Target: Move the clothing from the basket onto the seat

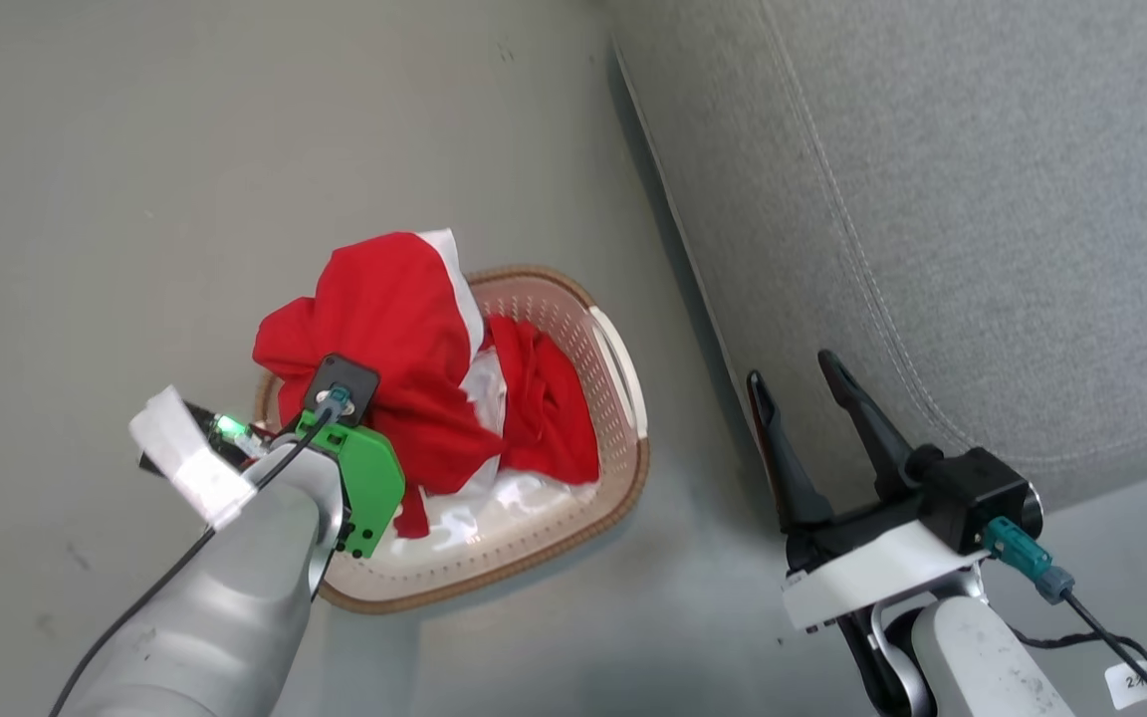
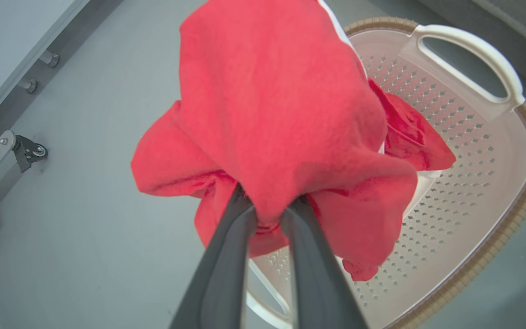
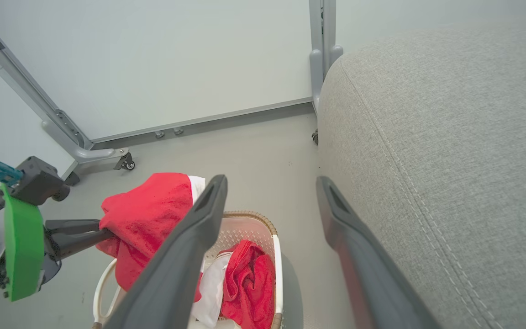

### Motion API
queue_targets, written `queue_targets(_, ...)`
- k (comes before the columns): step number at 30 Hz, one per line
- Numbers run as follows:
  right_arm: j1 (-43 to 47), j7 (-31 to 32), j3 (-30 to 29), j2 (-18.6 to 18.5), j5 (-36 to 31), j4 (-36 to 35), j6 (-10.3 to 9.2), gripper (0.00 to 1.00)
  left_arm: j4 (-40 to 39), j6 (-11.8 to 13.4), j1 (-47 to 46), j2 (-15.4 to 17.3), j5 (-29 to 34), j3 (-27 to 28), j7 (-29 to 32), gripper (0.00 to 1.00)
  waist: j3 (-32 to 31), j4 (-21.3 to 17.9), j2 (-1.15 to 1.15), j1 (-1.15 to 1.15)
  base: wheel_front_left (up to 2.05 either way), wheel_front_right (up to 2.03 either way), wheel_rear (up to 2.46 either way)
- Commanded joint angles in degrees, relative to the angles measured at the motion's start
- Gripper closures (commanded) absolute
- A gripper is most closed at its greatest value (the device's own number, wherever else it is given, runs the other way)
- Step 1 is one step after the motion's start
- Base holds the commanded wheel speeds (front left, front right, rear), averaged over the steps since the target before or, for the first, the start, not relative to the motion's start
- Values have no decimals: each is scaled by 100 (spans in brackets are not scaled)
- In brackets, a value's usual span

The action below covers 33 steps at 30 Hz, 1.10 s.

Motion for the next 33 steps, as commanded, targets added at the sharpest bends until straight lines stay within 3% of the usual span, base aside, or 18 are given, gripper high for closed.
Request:
queue_targets(1,125,-18,0,-26,-24,36,-8,0,-15,85,193,4,-126,125,-195,100,-935,555,0,0,0,0,0)
queue_targets(7,361,-18,-27,-33,-67,64,-8,0,-555,397,540,17,-462,559,-566,100,-1468,673,0,0,0,0,0)
queue_targets(12,580,-18,-34,-62,-90,69,-8,0,-2312,629,1128,253,-456,1181,-563,100,-1868,752,0,0,0,0,0)
queue_targets(18,834,-18,52,-123,-150,51,-8,0,-4525,816,2184,359,88,2050,-566,100,-2317,730,0,0,0,0,0)
queue_targets(26,914,-18,326,-198,-241,77,-8,0,-6279,592,3140,-32,380,3209,-559,100,-2599,597,0,0,0,0,0)
queue_targets(33,963,-18,395,-235,-210,-52,-8,0,-7118,143,3633,-300,698,3536,-560,100,-2664,607,0,0,0,0,0)
